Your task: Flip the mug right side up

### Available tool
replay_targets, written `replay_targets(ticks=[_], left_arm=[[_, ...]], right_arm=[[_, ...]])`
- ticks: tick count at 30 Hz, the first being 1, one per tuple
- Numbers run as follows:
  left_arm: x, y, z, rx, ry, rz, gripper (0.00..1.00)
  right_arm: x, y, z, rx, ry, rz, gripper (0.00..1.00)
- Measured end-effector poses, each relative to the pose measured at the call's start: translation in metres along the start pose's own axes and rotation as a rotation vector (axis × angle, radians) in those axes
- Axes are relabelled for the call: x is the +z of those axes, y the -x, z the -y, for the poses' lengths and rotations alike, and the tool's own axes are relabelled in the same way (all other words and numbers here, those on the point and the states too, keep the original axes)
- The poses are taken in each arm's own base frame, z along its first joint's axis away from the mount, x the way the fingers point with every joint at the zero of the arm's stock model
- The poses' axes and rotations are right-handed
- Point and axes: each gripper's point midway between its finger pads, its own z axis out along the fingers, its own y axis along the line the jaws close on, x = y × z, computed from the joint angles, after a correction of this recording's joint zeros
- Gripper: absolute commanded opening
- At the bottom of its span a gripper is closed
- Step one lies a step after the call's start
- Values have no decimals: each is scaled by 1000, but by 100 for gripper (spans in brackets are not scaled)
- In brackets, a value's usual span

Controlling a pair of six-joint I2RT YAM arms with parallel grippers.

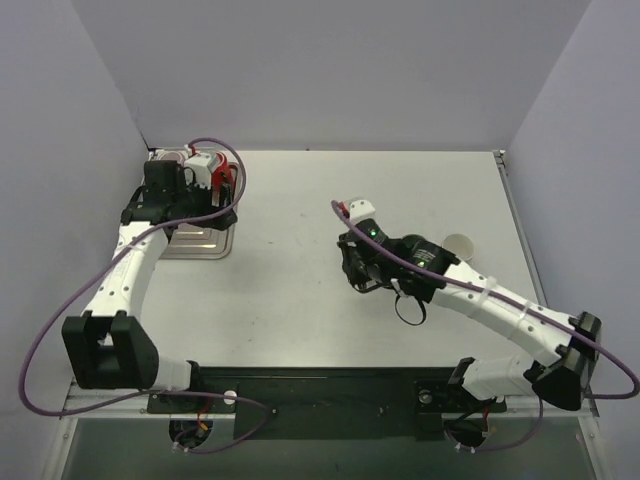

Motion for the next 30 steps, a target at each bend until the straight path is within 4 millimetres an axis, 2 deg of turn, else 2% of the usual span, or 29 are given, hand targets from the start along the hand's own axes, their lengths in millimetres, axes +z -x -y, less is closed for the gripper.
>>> replay_targets(ticks=[3,5,7,8,11,13,16,19,21,22,24,27,30], left_arm=[[36,-5,-43,-39,150,-35,89],[59,-11,-67,-99,235,-60,90],[81,-13,-92,-168,334,-57,90],[91,-14,-103,-198,377,-50,90],[111,-10,-126,-262,489,-30,91],[126,0,-140,-287,551,-6,91],[149,16,-153,-313,603,34,91],[164,16,-161,-337,633,48,91],[170,9,-165,-356,651,40,92],[173,7,-167,-363,658,35,92],[181,4,-173,-374,677,28,92],[193,8,-182,-373,699,30,92],[204,20,-188,-358,720,48,92]], right_arm=[[21,-79,28,-77,-117,-265,0],[25,-122,45,-106,-168,-413,0],[24,-152,60,-117,-216,-527,0],[24,-159,64,-116,-227,-552,0],[25,-167,72,-91,-242,-584,0],[28,-168,75,-62,-238,-583,0],[34,-173,78,-16,-225,-583,0],[40,-177,77,14,-213,-586,1],[46,-182,70,26,-185,-595,14],[48,-184,68,31,-176,-601,27],[50,-188,63,35,-163,-611,41],[49,-190,60,25,-165,-612,53],[44,-189,61,-16,-199,-611,59]])
